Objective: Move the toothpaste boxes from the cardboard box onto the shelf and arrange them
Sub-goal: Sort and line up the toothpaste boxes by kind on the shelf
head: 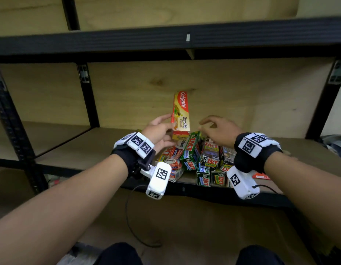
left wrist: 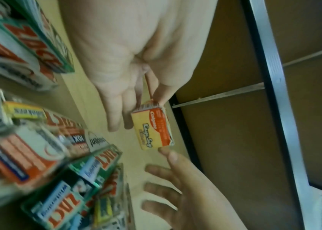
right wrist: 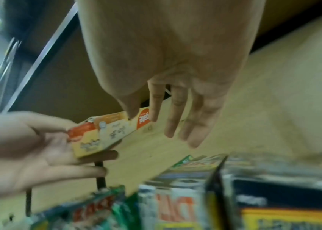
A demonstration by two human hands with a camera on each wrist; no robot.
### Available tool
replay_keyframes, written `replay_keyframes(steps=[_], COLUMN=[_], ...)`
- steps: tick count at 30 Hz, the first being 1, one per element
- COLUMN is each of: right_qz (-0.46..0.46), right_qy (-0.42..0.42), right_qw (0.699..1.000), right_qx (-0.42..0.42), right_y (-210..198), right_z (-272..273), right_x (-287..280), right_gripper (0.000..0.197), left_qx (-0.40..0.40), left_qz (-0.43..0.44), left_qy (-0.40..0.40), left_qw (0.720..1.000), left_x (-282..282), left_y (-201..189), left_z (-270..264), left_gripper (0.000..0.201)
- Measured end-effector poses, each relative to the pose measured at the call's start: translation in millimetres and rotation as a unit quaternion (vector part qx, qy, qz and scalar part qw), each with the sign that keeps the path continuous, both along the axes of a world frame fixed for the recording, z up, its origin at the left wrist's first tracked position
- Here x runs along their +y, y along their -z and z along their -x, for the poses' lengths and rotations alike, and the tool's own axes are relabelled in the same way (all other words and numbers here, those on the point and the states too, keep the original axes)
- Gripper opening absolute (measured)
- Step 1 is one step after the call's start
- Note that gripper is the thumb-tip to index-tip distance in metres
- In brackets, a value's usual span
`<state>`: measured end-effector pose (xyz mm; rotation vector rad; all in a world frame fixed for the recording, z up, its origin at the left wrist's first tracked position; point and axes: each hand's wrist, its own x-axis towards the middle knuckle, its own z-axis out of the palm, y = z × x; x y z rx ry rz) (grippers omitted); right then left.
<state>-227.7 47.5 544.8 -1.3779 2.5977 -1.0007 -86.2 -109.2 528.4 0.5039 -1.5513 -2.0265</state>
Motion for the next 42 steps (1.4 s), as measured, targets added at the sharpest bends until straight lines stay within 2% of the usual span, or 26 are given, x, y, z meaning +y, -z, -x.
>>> replay_keyframes(steps=[2,4,5,9,12,15,17,19,21,23,26,29,32,36,38,39,41,42], right_qz=[0.047,0.098,0.122,0.181,0.224,0.219,0.206,0.197,0.182,0.130,0.018,-0.002,0.005,-0.015,-0.054,-0.078,-0.124,-0.141], right_qy=[-0.032,-0.064,-0.077,-0.097,-0.132,-0.158,-0.157,-0.138,-0.125,-0.138,-0.121,-0.055,-0.008,0.044,0.083,0.103,0.132,0.137], right_qw=[0.989,0.955,0.940,0.907,0.865,0.854,0.862,0.874,0.888,0.909,0.964,0.987,0.995,0.999,0.994,0.989,0.978,0.975], right_qx=[-0.138,-0.272,-0.310,-0.367,-0.430,-0.445,-0.437,-0.422,-0.403,-0.371,-0.237,-0.150,-0.104,-0.025,0.041,0.071,0.102,0.108], right_y=[-5.0,-10.3,-11.4,-8.5,-9.9,-10.1,-8.5,-7.7,-9.4,-13.1,-19.9,-22.4,-22.5,-25.5,-25.3,-24.1,-19.1,-15.1], right_z=[-9.7,-18.4,-20.7,-18.4,-12.2,-4.3,1.2,6.6,13.4,20.7,24.8,33.2,50.4,70.6,83.4,89.1,98.3,100.6], right_x=[-2.8,-1.7,-0.6,4.6,14.7,26.5,32.8,37.2,43.1,52.4,71.6,92.1,120.5,163.8,185.5,195.4,217.5,223.8], right_gripper=[0.043,0.046,0.045,0.049,0.042,0.033,0.031,0.030,0.031,0.045,0.057,0.050,0.051,0.050,0.049,0.050,0.050,0.050], left_qx=[0.025,0.040,0.046,0.078,0.107,0.155,0.178,0.169,0.124,0.071,0.011,-0.031,-0.075,-0.105,-0.115,-0.124,-0.140,-0.145], left_qz=[-0.022,-0.020,-0.011,0.011,0.005,-0.002,0.005,0.021,0.049,0.080,0.157,0.251,0.367,0.478,0.546,0.587,0.652,0.666], left_qy=[0.034,0.055,0.058,0.071,0.061,0.043,0.017,0.001,-0.006,-0.012,-0.017,-0.029,-0.037,-0.016,0.011,0.028,0.067,0.080], left_qw=[0.999,0.998,0.997,0.994,0.992,0.987,0.984,0.985,0.991,0.994,0.987,0.967,0.926,0.872,0.830,0.800,0.742,0.727], left_x=[9.6,17.9,21.1,28.1,23.2,13.5,5.9,-1.5,-7.5,-10.2,-3.3,9.9,31.3,75.3,99.5,110.3,132.4,138.6], left_y=[0.1,1.6,2.7,5.2,4.2,-1.2,-5.8,-8.8,-6.9,-1.5,6.4,11.6,8.0,-5.9,-8.4,-7.6,-3.6,-1.0], left_z=[6.8,11.3,13.3,13.4,11.6,9.6,6.3,0.9,-5.6,-8.9,-5.9,5.1,18.8,48.4,65.0,73.4,89.6,94.5], left_gripper=[0.046,0.049,0.050,0.058,0.078,0.082,0.074,0.071,0.076,0.085,0.085,0.076,0.067,0.052,0.048,0.047,0.047,0.048])
